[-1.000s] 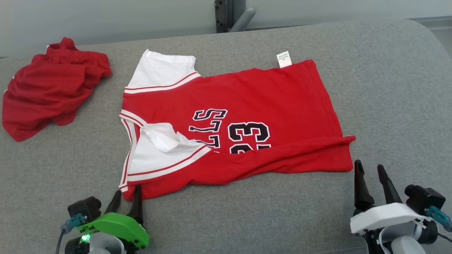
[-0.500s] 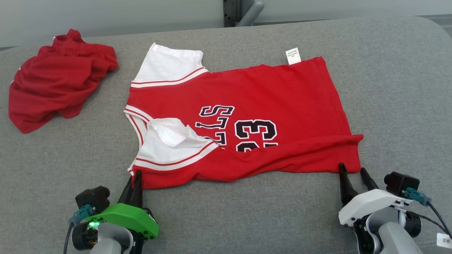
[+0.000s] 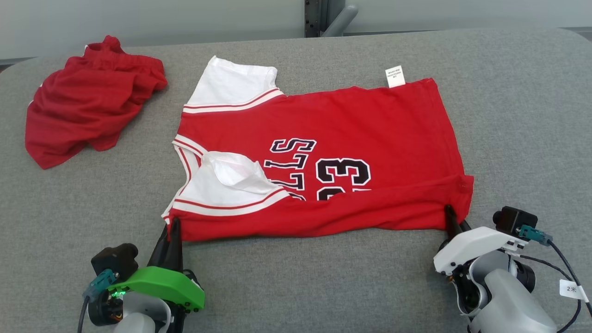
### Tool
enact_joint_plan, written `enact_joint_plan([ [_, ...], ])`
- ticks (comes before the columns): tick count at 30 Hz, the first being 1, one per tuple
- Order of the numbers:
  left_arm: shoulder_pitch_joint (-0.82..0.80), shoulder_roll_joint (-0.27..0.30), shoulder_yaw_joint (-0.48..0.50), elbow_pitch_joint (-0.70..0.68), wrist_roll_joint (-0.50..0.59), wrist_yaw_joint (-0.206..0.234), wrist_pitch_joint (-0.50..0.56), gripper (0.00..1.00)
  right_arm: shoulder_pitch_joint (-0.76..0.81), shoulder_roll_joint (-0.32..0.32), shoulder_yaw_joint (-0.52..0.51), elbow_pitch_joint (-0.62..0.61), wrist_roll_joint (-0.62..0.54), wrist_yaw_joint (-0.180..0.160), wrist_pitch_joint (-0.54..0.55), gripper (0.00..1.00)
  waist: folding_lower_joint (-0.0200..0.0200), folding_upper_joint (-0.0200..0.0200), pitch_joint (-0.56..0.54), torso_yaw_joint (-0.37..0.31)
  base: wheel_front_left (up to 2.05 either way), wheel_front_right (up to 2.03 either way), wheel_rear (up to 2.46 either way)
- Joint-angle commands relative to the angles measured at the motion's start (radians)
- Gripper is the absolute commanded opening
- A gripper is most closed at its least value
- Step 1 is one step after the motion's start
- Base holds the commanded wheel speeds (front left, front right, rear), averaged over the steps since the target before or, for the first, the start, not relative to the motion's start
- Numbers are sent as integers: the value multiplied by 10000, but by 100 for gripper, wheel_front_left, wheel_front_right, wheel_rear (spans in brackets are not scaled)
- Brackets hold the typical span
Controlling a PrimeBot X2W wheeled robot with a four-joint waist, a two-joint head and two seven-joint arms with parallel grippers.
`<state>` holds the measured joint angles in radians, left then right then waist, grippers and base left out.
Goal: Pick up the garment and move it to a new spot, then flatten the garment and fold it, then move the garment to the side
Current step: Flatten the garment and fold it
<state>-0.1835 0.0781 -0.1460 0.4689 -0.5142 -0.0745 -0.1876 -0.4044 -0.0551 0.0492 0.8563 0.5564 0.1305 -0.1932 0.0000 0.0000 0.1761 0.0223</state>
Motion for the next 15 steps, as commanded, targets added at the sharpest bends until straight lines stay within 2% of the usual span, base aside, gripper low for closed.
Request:
enact_joint_plan([
  [1,148,119,-3,-134,-18,40,-84,0,124,72,65,163,165,4,28,0,0,0,-41,-10,0,0,0],
  [7,804,311,70,-987,-185,95,88,0,786,-185,-110,-750,678,-2,185,0,0,0,-246,-62,0,0,0],
  [15,2466,617,155,-2575,-274,554,817,0,2996,-686,-450,-3394,1086,-7,1103,0,0,0,-522,-103,0,0,0],
])
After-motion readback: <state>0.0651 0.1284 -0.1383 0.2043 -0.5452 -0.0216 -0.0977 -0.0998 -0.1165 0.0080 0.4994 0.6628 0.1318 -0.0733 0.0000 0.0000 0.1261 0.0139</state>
